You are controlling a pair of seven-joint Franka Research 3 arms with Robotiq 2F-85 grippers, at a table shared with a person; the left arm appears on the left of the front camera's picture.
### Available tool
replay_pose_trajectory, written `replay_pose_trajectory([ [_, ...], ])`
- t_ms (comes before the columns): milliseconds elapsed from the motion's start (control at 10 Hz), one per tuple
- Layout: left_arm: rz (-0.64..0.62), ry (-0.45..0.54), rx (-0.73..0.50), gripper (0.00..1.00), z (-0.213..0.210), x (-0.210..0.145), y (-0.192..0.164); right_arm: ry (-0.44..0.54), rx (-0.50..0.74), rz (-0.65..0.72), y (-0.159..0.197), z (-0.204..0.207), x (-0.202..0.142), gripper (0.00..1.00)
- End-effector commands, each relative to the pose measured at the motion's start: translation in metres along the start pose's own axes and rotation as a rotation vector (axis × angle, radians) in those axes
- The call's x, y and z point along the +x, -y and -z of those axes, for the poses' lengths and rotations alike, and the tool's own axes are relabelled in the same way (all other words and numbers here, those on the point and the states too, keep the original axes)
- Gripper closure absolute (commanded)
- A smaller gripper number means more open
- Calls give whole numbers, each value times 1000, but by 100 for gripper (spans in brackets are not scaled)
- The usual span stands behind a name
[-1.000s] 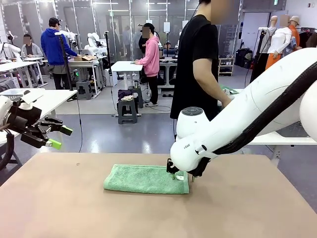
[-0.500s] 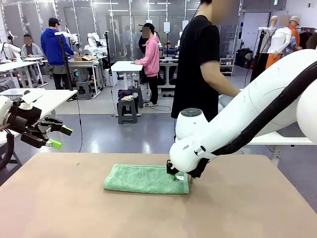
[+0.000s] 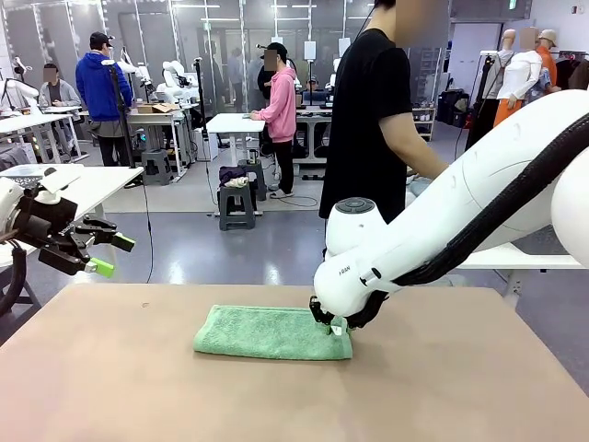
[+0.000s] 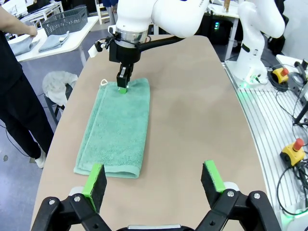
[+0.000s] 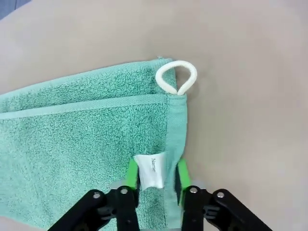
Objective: Fold the towels and place them in the basket.
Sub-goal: When a person lays out a Towel with hook on the table, fold it in half twice.
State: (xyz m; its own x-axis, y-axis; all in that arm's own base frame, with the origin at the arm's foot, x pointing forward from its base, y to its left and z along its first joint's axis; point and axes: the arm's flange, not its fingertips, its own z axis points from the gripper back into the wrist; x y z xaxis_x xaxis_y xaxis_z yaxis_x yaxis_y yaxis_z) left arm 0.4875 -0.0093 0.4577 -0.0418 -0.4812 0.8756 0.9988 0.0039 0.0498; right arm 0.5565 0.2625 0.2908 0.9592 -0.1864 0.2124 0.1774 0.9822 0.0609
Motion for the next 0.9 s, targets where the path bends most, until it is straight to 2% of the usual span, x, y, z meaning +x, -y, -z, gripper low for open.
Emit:
replay_pose_trajectory([
  [0,2,-3,9,0,0,1,2,-14,-45,45,0,15,-5,99],
  [100,2,-3,9,0,0,1,2,-16,-49,44,0,15,-5,85],
  [200,2,-3,9,0,0,1,2,-15,-58,41,1,16,-6,100],
  [500,2,-3,9,0,0,1,2,-19,-75,17,3,10,-6,100],
  [800,2,-3,9,0,0,1,2,1,-71,-64,24,-10,-2,100],
])
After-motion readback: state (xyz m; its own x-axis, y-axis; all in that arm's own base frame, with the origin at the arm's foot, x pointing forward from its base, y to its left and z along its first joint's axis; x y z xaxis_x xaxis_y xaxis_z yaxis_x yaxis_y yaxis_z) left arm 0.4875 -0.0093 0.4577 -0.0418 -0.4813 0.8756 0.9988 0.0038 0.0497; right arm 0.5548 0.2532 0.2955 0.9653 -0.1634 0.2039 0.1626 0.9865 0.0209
